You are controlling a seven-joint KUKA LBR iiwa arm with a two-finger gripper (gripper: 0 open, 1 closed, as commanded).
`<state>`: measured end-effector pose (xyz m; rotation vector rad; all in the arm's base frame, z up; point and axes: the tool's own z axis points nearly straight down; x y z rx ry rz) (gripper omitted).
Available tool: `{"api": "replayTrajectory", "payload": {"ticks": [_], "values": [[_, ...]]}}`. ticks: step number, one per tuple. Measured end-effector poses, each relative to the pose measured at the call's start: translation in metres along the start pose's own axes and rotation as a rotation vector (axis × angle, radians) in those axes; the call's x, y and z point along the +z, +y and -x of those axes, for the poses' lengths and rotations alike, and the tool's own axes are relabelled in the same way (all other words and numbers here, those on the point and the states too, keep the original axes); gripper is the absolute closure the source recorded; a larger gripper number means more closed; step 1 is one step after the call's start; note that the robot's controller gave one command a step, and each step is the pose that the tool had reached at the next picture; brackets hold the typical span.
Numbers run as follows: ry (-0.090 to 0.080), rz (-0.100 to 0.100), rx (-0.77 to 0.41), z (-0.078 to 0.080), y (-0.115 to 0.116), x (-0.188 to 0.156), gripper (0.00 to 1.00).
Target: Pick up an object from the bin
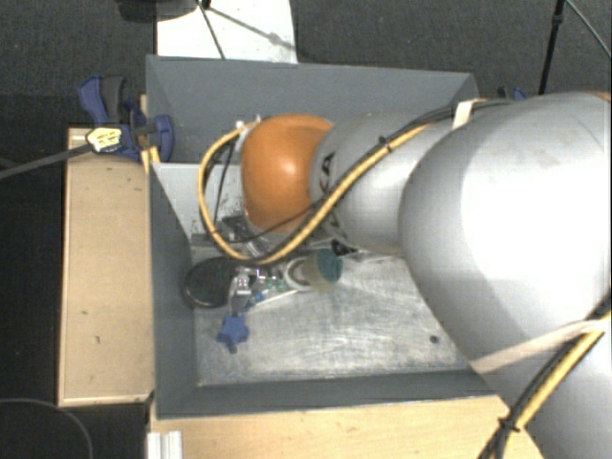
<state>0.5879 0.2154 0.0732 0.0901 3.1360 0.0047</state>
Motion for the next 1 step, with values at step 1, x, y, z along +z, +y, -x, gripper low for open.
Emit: {"api": "replayTrajectory", "payload": {"ticks": [1], "values": [[-0.002, -0.002, 0.005, 0.0014, -0.0025, -0.001, 1.0]]}}
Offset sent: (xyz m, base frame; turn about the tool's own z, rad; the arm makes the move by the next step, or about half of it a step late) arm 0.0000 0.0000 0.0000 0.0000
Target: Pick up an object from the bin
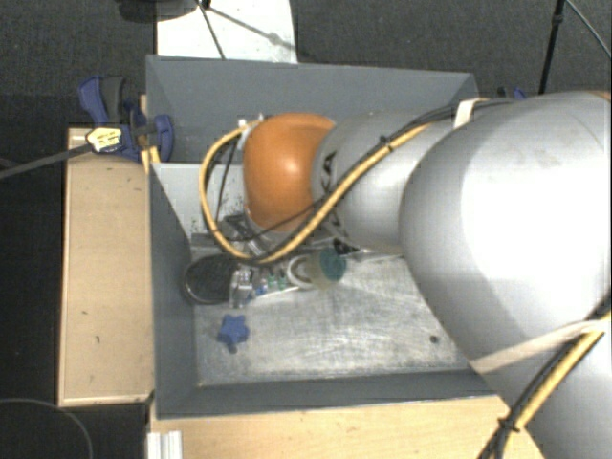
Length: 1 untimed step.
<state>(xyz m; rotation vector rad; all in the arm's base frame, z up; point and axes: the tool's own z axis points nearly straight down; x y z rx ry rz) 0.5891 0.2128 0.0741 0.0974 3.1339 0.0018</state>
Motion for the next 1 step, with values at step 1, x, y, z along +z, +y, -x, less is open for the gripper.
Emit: {"api": "replayTrajectory", "payload": {"ticks": [1], "values": [[-0.002, 0.002, -0.027, -0.0251, -0.007, -0.1441, 1.0]]}}
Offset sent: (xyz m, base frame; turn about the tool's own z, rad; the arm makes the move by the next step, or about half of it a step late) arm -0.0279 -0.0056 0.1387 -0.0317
